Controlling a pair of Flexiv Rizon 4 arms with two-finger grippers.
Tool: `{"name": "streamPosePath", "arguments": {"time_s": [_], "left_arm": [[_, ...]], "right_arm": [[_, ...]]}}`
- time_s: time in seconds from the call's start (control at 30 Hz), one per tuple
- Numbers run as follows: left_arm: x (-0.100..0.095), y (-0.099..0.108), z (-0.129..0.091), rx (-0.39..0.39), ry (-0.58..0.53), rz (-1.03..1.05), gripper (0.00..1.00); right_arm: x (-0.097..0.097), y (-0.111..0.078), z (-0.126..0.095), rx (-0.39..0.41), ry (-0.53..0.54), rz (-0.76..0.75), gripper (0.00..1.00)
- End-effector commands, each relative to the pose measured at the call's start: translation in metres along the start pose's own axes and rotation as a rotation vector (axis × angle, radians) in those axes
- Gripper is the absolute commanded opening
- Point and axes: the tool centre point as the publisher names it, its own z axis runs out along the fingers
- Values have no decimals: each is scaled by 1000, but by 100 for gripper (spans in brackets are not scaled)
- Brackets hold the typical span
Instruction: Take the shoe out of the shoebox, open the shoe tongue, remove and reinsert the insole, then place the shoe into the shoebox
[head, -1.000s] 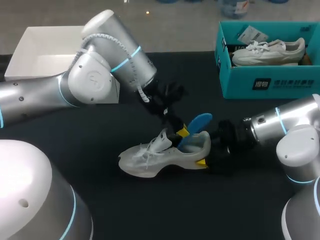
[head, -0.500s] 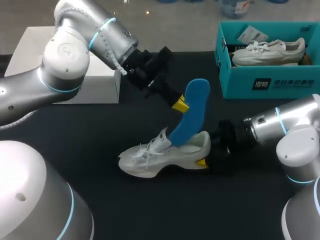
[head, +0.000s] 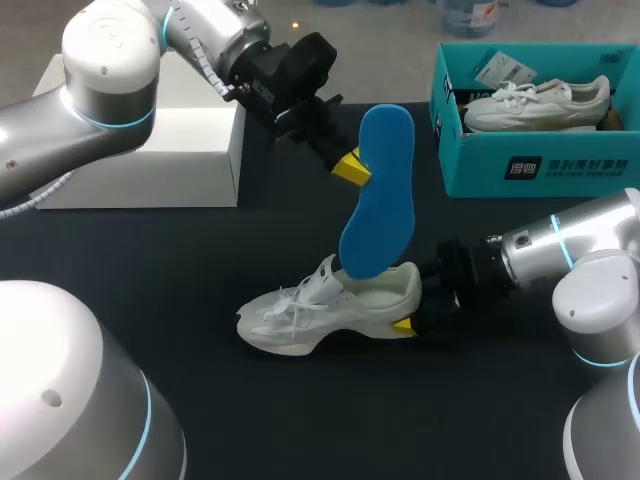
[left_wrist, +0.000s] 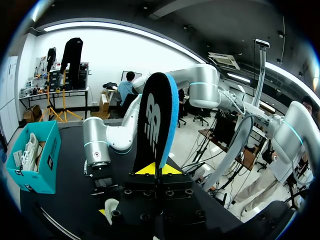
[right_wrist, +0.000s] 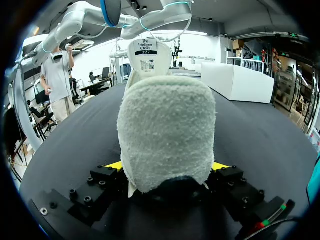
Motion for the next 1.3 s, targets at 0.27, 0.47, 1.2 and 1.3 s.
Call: {"name": "streamPosePath", "arguments": {"time_s": [0.27,0.47,1.2,1.3], "left_arm": [[-2,0,0,-2,4,0,0],[-2,0,0,-2,4,0,0],[100,-61,-21,133,-210,-282,0],[110,-75,-18,140,-217,-294,0]], "right_arm": [[0,-4,4,4,-1,1,0],[0,-4,4,4,-1,1,0],[0,-4,4,4,-1,1,0],[0,-4,4,4,-1,1,0]]}}
